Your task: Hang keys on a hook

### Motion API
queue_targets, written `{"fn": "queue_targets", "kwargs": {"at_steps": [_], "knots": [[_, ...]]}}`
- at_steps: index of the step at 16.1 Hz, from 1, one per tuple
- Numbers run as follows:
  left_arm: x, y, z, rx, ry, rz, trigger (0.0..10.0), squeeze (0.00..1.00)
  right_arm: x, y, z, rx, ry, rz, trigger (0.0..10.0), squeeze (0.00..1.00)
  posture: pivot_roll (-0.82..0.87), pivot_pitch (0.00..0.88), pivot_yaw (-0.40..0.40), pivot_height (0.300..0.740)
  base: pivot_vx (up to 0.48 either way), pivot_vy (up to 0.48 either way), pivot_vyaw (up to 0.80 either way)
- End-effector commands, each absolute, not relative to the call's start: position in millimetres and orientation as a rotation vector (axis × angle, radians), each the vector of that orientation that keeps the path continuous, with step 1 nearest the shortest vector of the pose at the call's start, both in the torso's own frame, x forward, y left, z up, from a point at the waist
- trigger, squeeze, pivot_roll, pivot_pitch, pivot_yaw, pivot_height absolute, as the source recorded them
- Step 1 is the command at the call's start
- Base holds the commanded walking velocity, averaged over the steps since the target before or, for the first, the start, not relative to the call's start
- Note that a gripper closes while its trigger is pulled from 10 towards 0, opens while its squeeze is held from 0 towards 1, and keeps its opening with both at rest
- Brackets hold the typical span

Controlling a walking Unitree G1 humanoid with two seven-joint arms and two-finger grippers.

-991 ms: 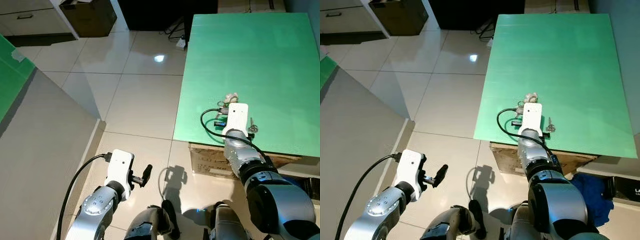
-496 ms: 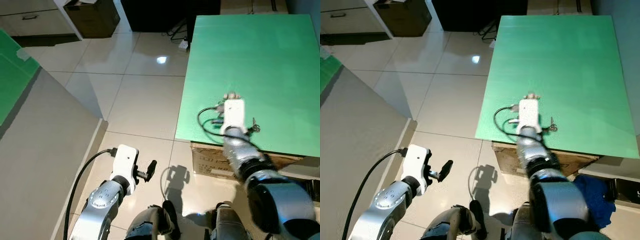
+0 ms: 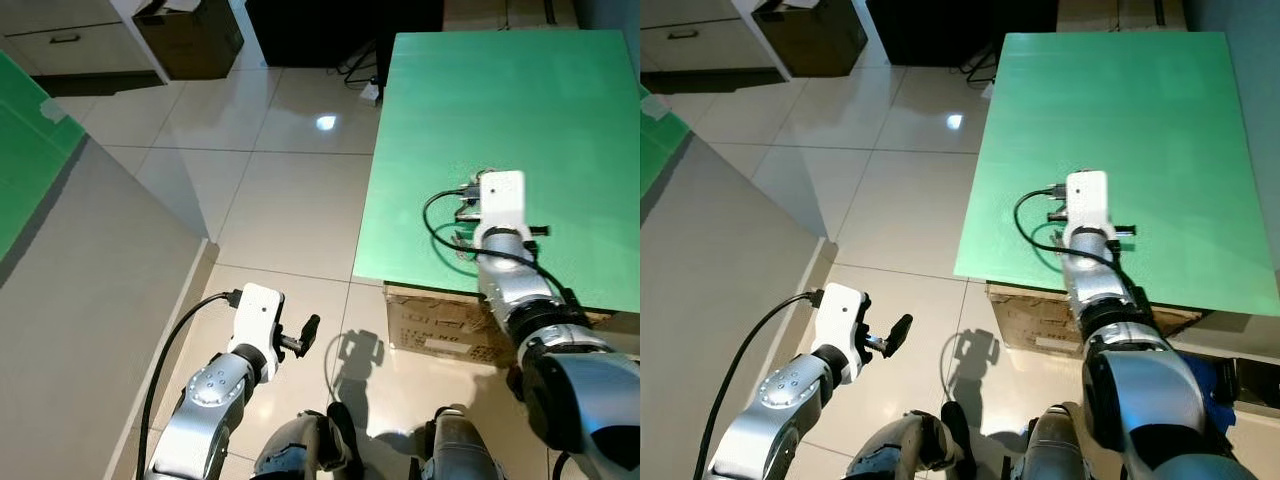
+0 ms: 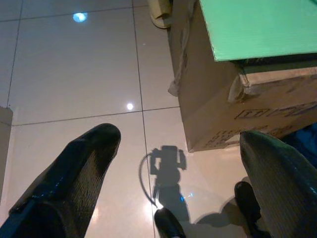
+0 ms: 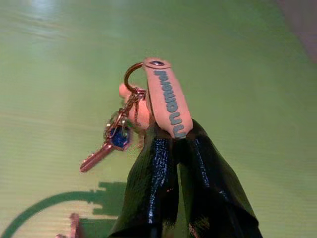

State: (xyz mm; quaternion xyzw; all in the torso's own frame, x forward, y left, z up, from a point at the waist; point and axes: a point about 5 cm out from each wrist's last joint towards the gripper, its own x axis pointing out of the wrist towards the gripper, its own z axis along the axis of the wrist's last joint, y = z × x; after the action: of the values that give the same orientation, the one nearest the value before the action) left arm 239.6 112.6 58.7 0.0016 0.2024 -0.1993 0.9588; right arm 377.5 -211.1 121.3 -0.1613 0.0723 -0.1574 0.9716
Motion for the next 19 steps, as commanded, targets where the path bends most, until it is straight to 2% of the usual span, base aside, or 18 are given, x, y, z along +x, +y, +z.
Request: {"fn": "queue_targets", "kwargs": {"at_steps": [1, 7, 11, 14, 17, 19], "knots": [[239, 118, 53, 0.007, 0.428, -0.384, 10.0, 0.00, 381, -201, 126, -0.318, 0.125, -0.292, 0.0, 0.00, -0.18, 0.185, 0.246, 0.740, 0.000, 0.000, 0.00], [257, 112, 50, -0.031, 0.404, -0.339, 10.0, 0.00, 394, -197, 153, -0.259, 0.058, -0.224, 0.0, 0.00, -0.19, 0.113, 0.204, 0.740, 0.000, 0.000, 0.00], [277, 110, 44, -0.059, 0.406, -0.301, 10.0, 0.00, 402, -201, 181, -0.212, -0.028, -0.171, 0.0, 0.00, -0.21, 0.006, 0.163, 0.740, 0.000, 0.000, 0.00], [295, 118, 44, -0.041, 0.402, -0.247, 10.0, 0.00, 403, -202, 192, -0.149, -0.076, -0.113, 0.0, 0.00, -0.22, 0.000, 0.147, 0.740, 0.000, 0.000, 0.00], [309, 131, 48, -0.053, 0.372, -0.186, 10.0, 0.00, 393, -200, 177, -0.074, -0.072, -0.050, 0.0, 0.00, -0.21, 0.000, 0.130, 0.740, 0.000, 0.000, 0.00], [310, 139, 47, -0.084, 0.369, -0.153, 10.0, 0.00, 378, -194, 155, -0.105, -0.053, -0.012, 0.0, 0.00, -0.21, 0.000, 0.125, 0.740, 0.000, 0.000, 0.00]]}}
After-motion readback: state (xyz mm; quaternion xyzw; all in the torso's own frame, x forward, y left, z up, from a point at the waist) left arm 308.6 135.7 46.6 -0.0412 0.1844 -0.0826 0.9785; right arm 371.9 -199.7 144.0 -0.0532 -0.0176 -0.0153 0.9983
